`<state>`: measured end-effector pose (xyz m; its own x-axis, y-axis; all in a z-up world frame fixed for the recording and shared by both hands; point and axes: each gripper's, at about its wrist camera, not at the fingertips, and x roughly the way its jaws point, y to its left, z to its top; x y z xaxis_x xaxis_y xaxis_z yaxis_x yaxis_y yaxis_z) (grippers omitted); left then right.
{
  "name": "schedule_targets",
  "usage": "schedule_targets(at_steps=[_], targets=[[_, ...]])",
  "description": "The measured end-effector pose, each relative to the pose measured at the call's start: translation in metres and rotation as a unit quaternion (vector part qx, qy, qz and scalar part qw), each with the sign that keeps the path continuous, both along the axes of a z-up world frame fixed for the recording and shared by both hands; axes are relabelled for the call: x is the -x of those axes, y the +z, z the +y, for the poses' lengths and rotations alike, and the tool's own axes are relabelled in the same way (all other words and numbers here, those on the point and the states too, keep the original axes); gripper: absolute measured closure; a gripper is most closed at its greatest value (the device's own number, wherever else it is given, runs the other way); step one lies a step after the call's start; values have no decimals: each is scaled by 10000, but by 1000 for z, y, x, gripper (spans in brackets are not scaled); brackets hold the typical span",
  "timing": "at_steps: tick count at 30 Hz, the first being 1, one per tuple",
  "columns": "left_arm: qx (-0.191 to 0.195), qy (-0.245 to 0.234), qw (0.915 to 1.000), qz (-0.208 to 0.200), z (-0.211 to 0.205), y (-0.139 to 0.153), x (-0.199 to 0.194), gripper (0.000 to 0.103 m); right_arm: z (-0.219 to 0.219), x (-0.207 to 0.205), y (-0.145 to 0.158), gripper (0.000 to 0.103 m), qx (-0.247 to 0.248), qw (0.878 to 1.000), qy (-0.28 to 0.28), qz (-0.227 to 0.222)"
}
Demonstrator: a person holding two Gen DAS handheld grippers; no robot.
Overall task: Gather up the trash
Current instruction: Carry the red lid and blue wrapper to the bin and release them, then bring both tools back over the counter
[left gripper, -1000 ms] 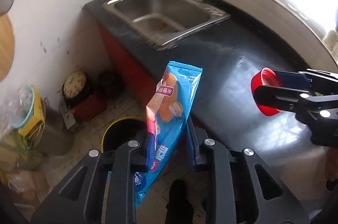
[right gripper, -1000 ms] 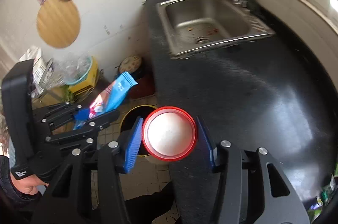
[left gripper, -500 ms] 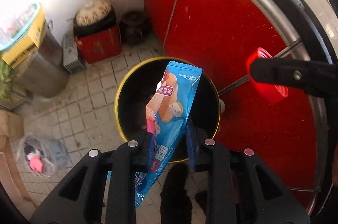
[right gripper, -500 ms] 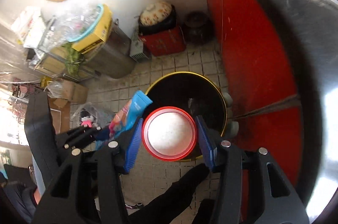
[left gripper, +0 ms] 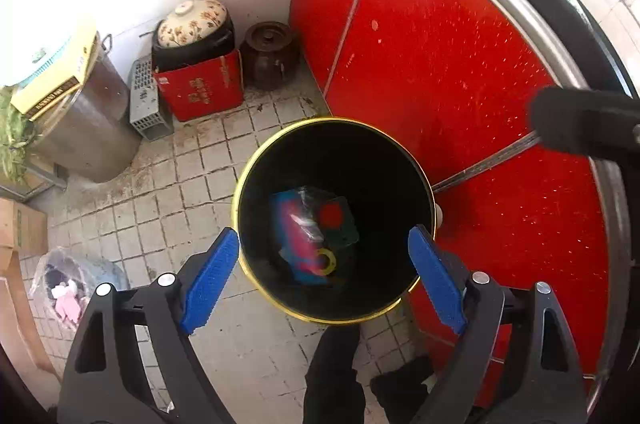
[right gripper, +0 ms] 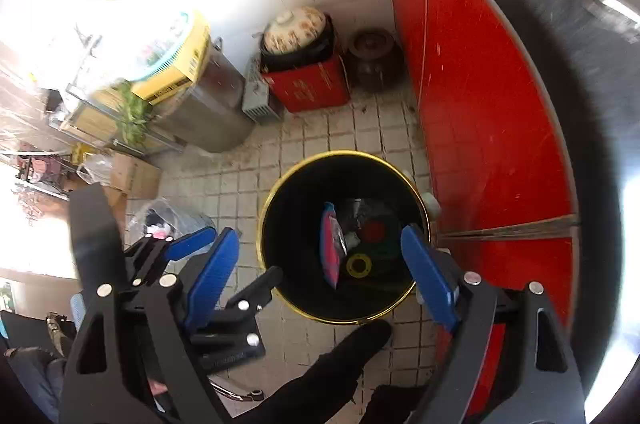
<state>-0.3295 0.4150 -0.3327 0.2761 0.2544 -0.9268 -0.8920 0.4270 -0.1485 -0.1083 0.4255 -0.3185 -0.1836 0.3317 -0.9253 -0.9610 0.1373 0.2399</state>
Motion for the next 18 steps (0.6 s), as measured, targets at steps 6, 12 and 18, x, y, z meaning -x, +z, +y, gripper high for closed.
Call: schedule_targets(at_steps=[6, 12, 18], targets=[[-493, -518, 9971, 259, -23, 66, -7, 14, -69, -28, 102, 14, -623, 9967, -400, -339], [-917, -1824, 9789, -19, -75, 149, -86, 7, -183, -91, 191, 11, -995, 9769, -1639, -940], [-1098, -3532, 9267, -662, -161, 210, -214, 7, -332, -158, 252, 11, -1120, 9163, -3485, -1627]])
